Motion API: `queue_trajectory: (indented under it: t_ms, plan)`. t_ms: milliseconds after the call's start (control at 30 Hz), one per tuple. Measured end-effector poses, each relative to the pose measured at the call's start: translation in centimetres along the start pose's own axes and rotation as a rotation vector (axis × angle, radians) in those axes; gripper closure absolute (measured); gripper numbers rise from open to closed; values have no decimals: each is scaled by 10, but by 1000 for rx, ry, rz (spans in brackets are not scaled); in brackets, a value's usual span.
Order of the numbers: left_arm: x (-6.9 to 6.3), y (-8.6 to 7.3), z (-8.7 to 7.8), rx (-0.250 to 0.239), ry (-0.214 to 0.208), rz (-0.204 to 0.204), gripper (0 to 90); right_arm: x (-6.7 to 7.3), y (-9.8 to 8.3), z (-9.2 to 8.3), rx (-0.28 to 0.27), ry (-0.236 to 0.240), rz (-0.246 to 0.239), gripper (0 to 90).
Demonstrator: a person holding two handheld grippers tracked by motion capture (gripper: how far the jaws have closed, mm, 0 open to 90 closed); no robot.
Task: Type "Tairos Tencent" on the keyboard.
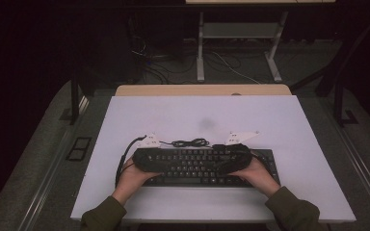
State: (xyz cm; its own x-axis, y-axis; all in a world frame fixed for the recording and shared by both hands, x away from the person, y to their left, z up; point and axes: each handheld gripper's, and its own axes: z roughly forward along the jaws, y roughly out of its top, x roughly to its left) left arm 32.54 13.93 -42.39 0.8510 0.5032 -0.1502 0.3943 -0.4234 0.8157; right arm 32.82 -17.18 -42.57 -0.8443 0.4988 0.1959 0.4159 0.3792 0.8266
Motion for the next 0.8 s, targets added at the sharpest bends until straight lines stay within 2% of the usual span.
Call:
queue_trajectory:
  t_ms: [267,400,800]
  plan:
    - [-1,-5,-13,-16,13,3,277,-2,-6,-15,-17,-38,3,180]
    - [-4,-7,-17,-20,18,4,217,-5,-10,-26,-29,-54,8,180]
    - [-6,-11,-28,-33,44,3,131,-12,-26,-58,-64,-95,37,165]
